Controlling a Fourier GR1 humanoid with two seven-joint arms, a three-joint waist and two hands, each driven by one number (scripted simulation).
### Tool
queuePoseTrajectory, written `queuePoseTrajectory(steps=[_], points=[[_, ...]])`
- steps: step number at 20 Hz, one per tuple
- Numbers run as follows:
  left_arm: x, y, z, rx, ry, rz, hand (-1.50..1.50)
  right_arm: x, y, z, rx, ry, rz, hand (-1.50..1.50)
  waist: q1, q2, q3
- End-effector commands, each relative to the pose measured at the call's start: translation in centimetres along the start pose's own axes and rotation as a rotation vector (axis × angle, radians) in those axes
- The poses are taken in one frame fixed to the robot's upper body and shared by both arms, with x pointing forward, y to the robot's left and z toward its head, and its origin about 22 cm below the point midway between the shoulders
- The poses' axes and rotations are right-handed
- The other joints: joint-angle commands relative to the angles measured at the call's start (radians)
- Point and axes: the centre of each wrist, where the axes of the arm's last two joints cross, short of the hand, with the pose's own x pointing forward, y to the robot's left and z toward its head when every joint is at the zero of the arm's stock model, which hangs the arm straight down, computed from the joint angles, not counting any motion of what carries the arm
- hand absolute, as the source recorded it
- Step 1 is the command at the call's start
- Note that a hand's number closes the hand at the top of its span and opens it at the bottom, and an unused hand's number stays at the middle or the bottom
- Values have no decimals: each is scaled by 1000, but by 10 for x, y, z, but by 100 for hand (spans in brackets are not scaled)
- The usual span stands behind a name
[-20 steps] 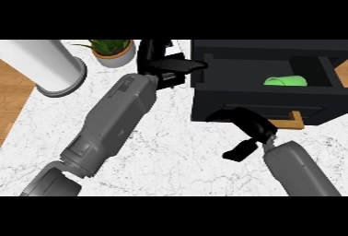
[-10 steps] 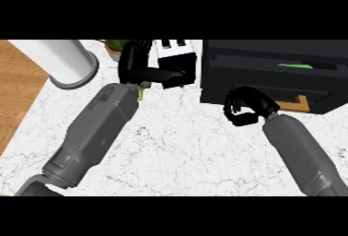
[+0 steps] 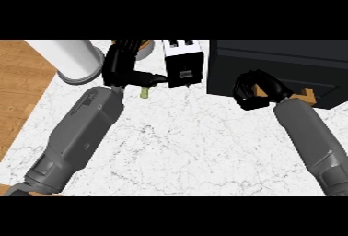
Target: Pick up the cup, place it into the drawer and close the drawer
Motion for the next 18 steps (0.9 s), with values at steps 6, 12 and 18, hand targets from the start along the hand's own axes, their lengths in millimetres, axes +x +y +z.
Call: queuePoseTrajectory(steps=[6,12,18], points=[[3,9,6,-36,9,9,-150,31,-96,5,-221,10,21,150,51,22,-4],[3,12,9,-63,16,30,-150,38,-108,8,-219,-22,-11,150,69,23,-6],[-2,8,14,-69,19,64,-150,33,-114,19,-203,-28,-46,150,69,27,-6]])
